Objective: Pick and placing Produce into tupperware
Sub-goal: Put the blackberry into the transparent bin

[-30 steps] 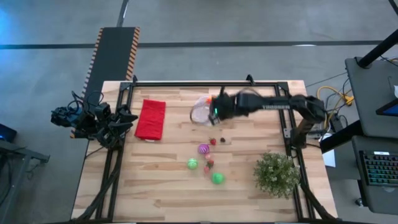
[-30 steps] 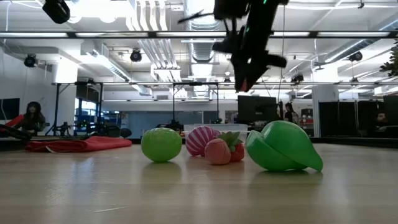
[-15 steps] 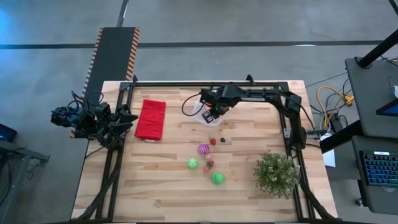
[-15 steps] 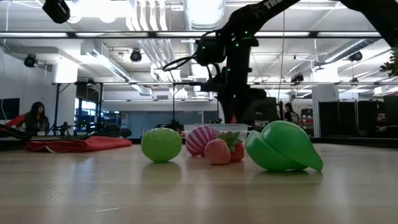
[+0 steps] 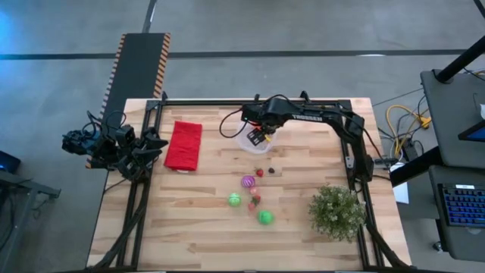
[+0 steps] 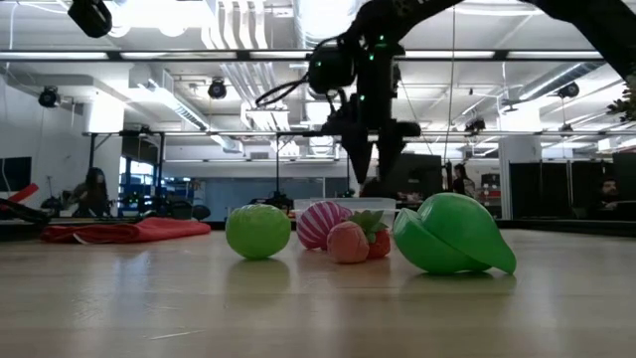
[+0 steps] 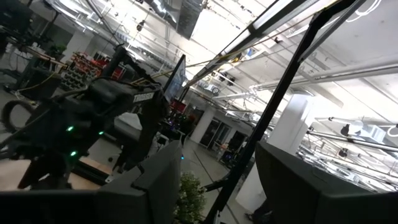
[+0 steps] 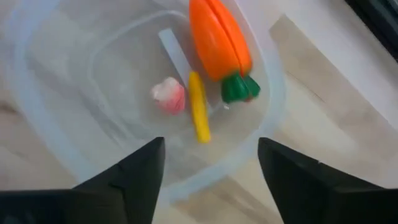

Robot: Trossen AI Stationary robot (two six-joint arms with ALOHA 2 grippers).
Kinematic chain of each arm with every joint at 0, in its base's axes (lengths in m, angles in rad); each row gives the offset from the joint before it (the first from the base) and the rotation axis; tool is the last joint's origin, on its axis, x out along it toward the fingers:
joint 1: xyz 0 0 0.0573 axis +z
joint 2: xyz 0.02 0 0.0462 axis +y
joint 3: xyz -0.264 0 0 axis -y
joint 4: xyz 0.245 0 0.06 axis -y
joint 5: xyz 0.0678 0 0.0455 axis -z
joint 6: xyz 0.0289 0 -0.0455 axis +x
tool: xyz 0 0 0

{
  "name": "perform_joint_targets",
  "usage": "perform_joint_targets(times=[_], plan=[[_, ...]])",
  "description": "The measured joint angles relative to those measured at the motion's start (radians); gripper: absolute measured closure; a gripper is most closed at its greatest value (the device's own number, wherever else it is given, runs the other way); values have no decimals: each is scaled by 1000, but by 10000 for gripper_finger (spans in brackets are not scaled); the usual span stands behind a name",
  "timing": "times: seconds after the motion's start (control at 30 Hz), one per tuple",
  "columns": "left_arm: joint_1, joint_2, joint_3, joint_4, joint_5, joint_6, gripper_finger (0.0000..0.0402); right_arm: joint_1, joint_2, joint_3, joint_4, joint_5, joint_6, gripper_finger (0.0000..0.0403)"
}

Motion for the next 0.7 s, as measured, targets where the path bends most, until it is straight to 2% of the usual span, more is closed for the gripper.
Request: perform_joint_targets(times=[0.13,0.3,0.53,0.7], plan=[[0,0,0,0,0,0,210,54,-65,-7,-76,-50,-42,133],[0,0,0,0,0,0,210,142,-73,-108,-219,-191,-71,130],[0,0,0,0,-1,-1,210,246,-64,-188,-20,-264,15,147],[0,0,0,4,-1,-8,210,254,-23,-202,14,-210,38,158]])
